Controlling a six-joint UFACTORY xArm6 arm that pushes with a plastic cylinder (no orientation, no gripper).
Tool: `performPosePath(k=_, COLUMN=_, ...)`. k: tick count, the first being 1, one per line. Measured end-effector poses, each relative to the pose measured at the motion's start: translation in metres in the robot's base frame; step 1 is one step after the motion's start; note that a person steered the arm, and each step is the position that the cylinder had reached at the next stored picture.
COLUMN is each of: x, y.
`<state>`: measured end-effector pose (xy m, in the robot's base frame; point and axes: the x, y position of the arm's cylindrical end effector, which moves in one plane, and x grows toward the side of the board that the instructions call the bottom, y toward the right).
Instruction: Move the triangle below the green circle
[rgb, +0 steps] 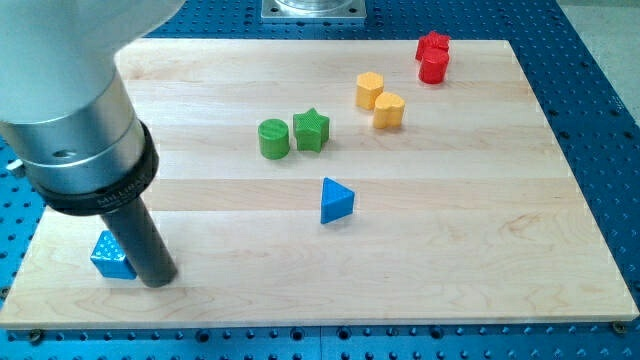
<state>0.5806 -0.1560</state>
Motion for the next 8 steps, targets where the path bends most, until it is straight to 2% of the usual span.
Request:
performPosePath(k=1, x=-0.001, y=-0.033)
performPosePath(k=2, x=0.001, y=-0.024)
performPosePath(k=3, x=-0.001, y=0.053)
performPosePath(k=4, x=-0.004, y=0.174)
performPosePath(k=5, x=-0.039, y=0.217)
performPosePath(k=6, x=-0.066, y=0.193)
performPosePath(k=7, x=-0.062, y=0.127)
performPosePath(k=8, x=-0.071, y=0.117)
